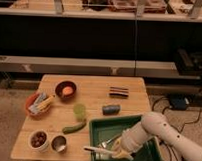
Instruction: Wipe tray with brush
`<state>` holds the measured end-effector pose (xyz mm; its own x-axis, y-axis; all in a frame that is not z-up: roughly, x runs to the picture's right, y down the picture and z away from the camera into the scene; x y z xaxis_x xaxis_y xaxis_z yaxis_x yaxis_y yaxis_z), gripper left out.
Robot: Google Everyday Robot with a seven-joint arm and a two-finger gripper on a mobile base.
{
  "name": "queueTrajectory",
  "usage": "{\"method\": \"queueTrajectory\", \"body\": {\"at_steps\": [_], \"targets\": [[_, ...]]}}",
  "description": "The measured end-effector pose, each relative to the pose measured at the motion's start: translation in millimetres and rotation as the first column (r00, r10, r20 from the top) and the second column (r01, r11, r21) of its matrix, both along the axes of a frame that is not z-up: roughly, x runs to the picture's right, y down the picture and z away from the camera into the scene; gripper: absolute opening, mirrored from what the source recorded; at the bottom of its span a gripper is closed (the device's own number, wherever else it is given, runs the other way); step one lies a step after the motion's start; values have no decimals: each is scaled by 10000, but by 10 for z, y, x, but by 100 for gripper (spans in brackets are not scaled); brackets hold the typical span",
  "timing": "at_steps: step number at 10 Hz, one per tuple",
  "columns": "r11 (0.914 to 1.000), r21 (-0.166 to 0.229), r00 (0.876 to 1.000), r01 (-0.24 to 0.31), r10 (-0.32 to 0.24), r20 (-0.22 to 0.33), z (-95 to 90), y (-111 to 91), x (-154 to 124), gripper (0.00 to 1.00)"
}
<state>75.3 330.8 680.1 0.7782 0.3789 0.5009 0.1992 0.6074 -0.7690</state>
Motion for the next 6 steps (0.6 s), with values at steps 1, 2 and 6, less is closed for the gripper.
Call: {"method": "queueTrajectory", "body": {"at_steps": [1, 2, 6], "targets": [[10000, -28, 9999, 34, -34, 122, -23, 8, -48, 0], [10000, 24, 9994, 29, -30, 337, -44, -9, -94, 0], [9978, 592, 9931, 297, -362, 1112, 106, -359, -440, 0]]}}
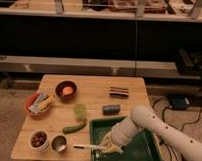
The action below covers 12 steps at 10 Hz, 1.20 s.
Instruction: Wipe tray with brush
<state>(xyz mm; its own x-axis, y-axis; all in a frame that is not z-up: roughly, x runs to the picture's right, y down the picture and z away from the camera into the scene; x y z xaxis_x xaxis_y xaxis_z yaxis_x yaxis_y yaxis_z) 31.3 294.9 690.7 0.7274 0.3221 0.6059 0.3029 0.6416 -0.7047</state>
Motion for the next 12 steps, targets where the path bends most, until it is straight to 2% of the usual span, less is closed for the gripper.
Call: {"method": "queueTrajectory", "body": {"at_steps": [2, 3, 5, 7, 10, 11, 12], "targets": [[10000, 83, 9999, 55, -54, -152, 156, -101, 29, 0], [9999, 157, 9992, -47, 54, -407, 269, -181, 151, 0], [9997, 197, 9969, -168, 182, -771, 369, -229, 338, 0], [9991, 256, 9916, -351, 380, -1236, 452, -262, 556, 0], [9972, 372, 9785, -645, 705, -1940, 444, -286, 896, 0], [9968, 389, 9749, -704, 770, -2087, 441, -281, 974, 0], [9961, -8, 9634, -879, 848, -2543, 313, 24, 1183, 0]]}}
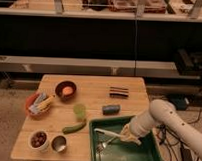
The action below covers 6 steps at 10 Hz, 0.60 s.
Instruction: Wipe tray with brush
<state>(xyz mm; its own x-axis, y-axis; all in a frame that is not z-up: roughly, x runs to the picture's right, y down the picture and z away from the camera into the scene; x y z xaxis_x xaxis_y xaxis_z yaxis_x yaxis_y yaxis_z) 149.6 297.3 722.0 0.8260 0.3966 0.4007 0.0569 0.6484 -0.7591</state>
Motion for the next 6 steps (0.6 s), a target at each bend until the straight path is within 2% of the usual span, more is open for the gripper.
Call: {"method": "queueTrajectory", "body": {"at_steps": [4, 6], "targets": [[9994, -296, 9995, 153, -145, 272, -220, 233, -137, 0], [9981, -570, 9983, 233, -202, 549, -330, 402, -257, 0]]}}
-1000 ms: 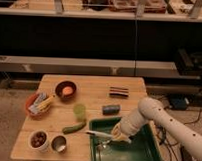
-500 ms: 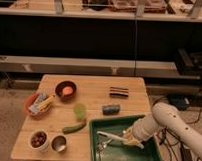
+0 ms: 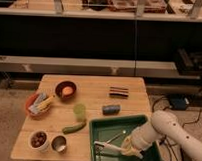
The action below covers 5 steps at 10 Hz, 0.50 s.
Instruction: Wipe tray with brush
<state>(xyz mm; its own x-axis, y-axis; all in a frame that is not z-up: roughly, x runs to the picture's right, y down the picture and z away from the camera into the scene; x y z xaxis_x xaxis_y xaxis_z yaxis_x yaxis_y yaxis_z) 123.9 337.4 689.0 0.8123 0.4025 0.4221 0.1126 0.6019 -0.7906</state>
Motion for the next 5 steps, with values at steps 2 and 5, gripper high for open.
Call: {"method": "queueTrajectory", "body": {"at_steps": [2, 5], "targets": [[9998, -160, 9992, 114, -107, 390, -106, 115, -202, 0], [9996, -136, 9949, 239, -225, 986, -134, 87, -458, 0]]}}
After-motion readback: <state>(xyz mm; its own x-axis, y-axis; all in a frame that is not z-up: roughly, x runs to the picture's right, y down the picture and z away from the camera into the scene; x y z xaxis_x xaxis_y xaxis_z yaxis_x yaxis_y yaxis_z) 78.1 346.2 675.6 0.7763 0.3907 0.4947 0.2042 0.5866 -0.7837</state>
